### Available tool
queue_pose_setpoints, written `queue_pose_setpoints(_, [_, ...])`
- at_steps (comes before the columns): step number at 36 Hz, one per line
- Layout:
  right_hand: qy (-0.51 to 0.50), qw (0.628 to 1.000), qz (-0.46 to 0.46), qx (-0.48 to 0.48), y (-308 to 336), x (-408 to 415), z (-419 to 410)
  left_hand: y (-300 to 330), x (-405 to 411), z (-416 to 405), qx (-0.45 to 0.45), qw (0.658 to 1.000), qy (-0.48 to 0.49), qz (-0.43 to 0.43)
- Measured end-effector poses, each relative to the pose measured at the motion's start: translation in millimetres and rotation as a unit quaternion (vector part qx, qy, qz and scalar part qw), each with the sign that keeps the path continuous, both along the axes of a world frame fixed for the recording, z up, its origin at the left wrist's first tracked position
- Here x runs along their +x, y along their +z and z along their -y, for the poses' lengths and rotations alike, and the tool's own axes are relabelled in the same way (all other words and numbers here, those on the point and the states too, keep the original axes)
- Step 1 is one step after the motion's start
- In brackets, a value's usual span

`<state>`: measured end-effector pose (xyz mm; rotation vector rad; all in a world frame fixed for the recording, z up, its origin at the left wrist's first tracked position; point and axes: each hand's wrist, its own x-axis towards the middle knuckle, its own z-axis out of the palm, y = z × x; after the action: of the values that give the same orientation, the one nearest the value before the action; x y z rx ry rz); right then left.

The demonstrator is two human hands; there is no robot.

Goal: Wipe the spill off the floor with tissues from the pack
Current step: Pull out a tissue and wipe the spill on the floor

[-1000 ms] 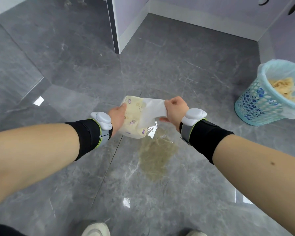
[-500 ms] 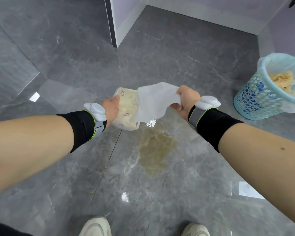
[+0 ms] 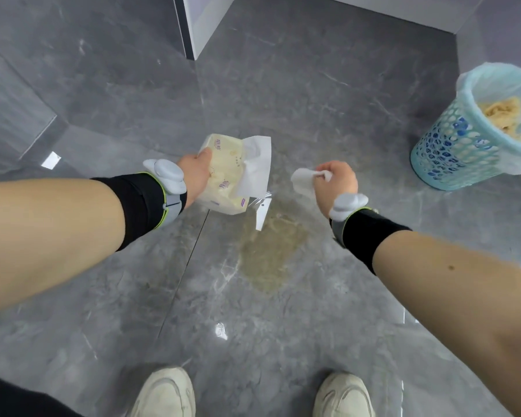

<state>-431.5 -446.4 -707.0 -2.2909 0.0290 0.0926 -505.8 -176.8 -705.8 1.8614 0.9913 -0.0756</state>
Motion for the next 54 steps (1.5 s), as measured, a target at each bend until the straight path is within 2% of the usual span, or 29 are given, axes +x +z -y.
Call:
queue_pose_setpoints(6, [0.108,0.991,0.04,-0.067,-47,-30,16,8,2,16,-0.018,1.0,-0.022,0.002])
queue_pose_setpoints(12, [0.15,0.983,-0.038,-0.097,-86,-61,30,8,9,25,-0.03,0.999,-0.018,0.011])
queue_pose_setpoints(19, [0.321,0.927,-0.011,-0.192,-103,-92,34,0,14,26,-0.032,0.999,-0.016,0.003])
queue_pose_setpoints(22, [0.341,0.917,0.009,-0.208,-105,-105,33,0,14,28,-0.027,0.999,-0.026,-0.002])
queue_pose_setpoints(30, [0.395,0.899,-0.02,-0.189,-102,-142,41,-3,14,32,-0.016,0.999,-0.048,-0.006])
queue_pose_setpoints(35, [0.392,0.904,-0.035,-0.165,-94,-153,40,-3,14,34,-0.015,0.999,-0.052,-0.008])
queue_pose_setpoints(39, [0.304,0.946,-0.054,-0.101,-77,-158,34,-1,13,36,-0.003,0.998,-0.058,-0.012])
queue_pose_setpoints(42, [0.271,0.955,-0.1,-0.075,-69,-150,30,2,12,36,0.0,0.998,-0.064,-0.009])
queue_pose_setpoints(47, [0.176,0.977,-0.105,-0.05,-67,-121,25,5,13,38,-0.011,0.998,-0.062,-0.003])
queue_pose_setpoints(49, [0.153,0.982,-0.072,-0.086,-70,-104,27,4,14,37,-0.011,0.998,-0.059,-0.005])
queue_pose_setpoints(52, [0.116,0.968,-0.015,-0.22,-75,-83,33,2,13,35,-0.005,0.998,-0.055,-0.011])
queue_pose_setpoints(54, [0.074,0.962,0.008,-0.264,-75,-76,37,1,12,33,-0.002,0.998,-0.055,-0.013])
